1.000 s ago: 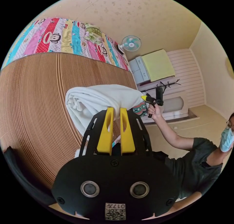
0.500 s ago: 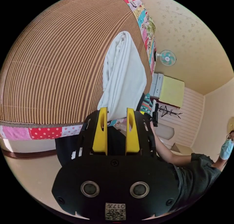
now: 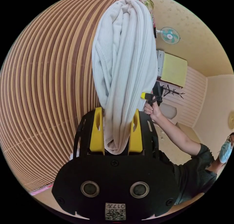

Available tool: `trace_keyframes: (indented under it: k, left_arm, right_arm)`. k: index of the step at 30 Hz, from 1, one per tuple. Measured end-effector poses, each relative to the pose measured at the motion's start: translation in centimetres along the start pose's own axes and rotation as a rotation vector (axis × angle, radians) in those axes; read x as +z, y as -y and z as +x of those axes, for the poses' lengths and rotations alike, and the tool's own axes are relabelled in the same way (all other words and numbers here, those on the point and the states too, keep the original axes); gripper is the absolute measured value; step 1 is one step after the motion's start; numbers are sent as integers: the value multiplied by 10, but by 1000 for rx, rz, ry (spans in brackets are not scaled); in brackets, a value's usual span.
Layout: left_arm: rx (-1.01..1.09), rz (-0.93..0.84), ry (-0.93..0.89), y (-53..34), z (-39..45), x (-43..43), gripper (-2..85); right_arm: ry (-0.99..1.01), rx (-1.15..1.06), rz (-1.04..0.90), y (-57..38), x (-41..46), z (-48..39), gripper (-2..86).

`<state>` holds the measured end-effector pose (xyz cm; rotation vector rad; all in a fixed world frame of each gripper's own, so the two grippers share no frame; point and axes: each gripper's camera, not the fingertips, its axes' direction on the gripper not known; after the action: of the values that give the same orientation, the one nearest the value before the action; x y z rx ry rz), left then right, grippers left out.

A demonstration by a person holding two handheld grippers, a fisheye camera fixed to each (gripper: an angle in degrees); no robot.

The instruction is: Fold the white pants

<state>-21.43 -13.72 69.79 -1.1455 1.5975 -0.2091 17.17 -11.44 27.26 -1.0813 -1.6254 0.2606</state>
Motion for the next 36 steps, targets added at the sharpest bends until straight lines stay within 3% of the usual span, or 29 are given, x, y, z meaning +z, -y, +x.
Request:
trace_keyframes:
  k: [3,8,16,23,28,32,34,36]
  left_arm:
    - [-38,17,-79,-29,-21,-9,118]
    - [32,-140,-97,-89,-17,-7,100]
    - [88,-121,-91,-150,54,39,99]
    - [286,-121,-85,-97,180,162,98]
    - [514,-68,-109,-45,295,307,98]
    - [547,-92,-129,-7,329,423,99]
    - [500,-157,-33,14,329,508,105]
    - [430,-239,64,24,322,567,115]
  right_arm:
    - [113,-1,-73,-27,1,0,143]
    - [230,-27,-149,-93,-2,-7,132]
    - [318,-122,-75,-169,-93,-35,96]
    - [148,-313,74,-213,-279,-68,84]
    - [-43,-383,240,-257,-400,-76,88]
    - [-259,-256,301,-272,-447,-46,96]
    - [-378,-164,306,-272,-441,-24,99]
    - [-560,75,327,-270,-418,17,107]
